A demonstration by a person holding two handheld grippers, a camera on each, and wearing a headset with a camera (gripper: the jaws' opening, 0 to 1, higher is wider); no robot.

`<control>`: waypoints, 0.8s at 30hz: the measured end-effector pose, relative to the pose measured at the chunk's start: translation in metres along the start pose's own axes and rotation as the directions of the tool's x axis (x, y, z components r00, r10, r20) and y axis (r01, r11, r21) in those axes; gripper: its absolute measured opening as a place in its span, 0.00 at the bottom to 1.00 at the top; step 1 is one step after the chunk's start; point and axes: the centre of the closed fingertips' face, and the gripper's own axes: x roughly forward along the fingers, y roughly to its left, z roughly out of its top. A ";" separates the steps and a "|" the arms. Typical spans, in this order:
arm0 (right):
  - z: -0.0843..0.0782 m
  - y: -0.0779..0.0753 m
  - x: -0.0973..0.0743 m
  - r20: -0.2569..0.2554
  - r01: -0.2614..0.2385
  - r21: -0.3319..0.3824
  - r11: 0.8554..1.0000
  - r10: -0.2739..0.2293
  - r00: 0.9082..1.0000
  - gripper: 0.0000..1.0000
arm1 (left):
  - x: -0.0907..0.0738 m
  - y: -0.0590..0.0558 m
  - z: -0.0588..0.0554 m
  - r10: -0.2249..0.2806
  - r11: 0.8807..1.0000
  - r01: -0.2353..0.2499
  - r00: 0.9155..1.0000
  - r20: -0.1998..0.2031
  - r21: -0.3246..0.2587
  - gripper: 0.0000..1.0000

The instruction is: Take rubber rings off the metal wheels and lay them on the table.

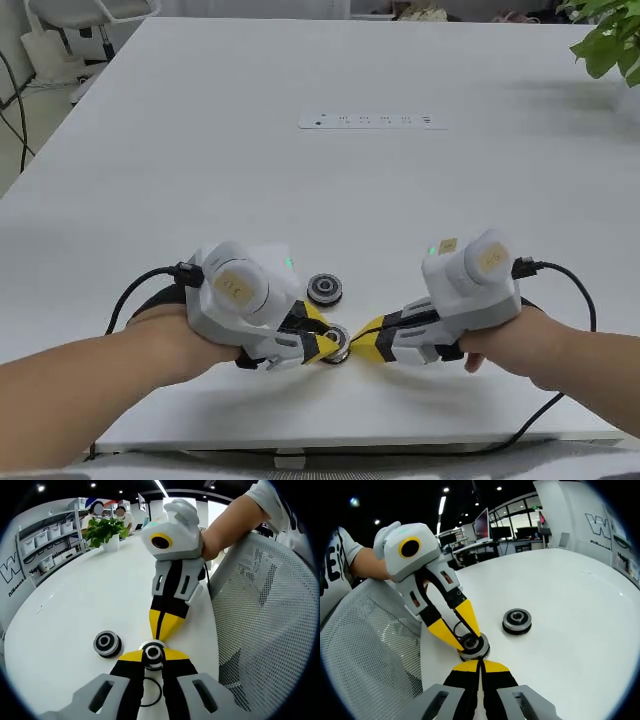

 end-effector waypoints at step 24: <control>0.016 -0.004 -0.008 0.105 -0.010 0.156 0.988 -0.006 0.994 0.00 | 0.001 0.000 0.000 0.004 1.000 -0.004 1.000 -0.005 0.000 0.08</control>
